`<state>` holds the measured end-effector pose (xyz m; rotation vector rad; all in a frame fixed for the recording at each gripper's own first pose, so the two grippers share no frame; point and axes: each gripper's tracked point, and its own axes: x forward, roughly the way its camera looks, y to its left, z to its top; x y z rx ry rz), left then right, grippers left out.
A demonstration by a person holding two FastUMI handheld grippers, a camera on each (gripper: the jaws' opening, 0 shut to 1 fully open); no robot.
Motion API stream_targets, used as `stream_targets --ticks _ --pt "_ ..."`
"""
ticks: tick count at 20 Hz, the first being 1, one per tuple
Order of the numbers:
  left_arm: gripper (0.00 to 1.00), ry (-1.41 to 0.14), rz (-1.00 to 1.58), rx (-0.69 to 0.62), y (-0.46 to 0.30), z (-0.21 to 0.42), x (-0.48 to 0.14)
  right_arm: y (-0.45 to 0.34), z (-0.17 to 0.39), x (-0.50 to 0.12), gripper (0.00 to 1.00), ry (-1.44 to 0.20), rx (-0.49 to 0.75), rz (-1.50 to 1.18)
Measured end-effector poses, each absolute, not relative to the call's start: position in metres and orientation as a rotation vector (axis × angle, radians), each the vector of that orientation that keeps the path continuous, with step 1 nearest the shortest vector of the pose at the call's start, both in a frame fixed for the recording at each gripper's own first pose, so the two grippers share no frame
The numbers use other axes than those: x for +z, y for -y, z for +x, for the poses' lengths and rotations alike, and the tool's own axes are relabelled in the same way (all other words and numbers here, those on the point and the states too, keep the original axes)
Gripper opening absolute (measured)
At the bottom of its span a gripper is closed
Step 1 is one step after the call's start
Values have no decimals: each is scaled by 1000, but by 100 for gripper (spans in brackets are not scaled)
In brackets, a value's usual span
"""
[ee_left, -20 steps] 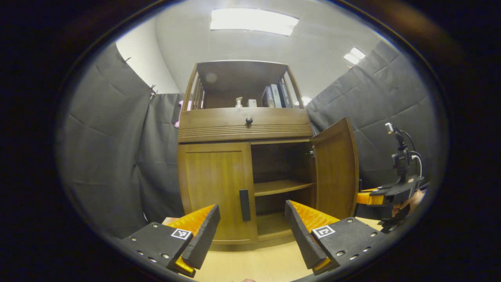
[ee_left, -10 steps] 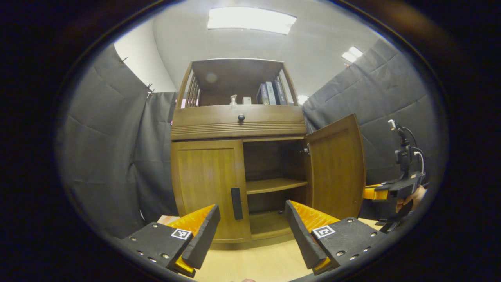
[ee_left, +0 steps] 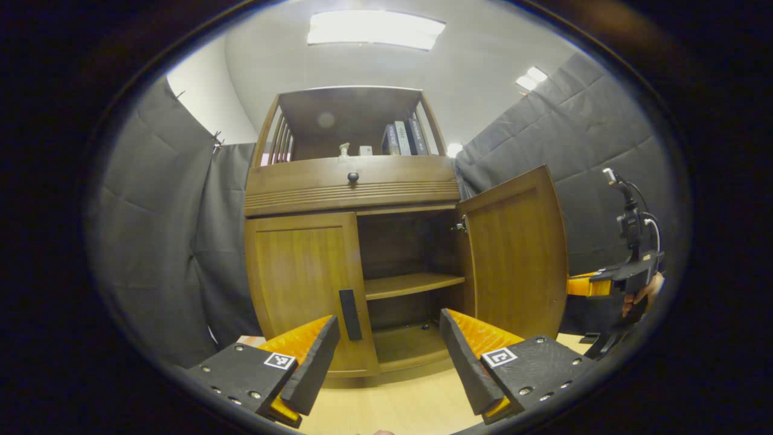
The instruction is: Open the right door of the double-door shoe cabinet with the right hand, and open the left door with the left hand.
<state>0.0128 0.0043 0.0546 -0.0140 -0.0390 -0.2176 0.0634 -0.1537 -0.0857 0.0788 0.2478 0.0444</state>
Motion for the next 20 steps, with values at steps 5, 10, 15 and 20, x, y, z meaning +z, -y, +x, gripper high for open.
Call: stream_targets --ticks 5,10,15,20 --pt "99 25 -1 -219 0 30 43 160 42 -70 0 -232 24 70" --pt "99 10 7 -205 -1 59 33 149 16 -50 57 -195 53 89" --pt "99 10 21 -158 -11 99 25 146 -6 -32 98 -162 22 52" --pt "99 28 41 -115 -16 140 20 141 -16 -30 92 -165 6 28"
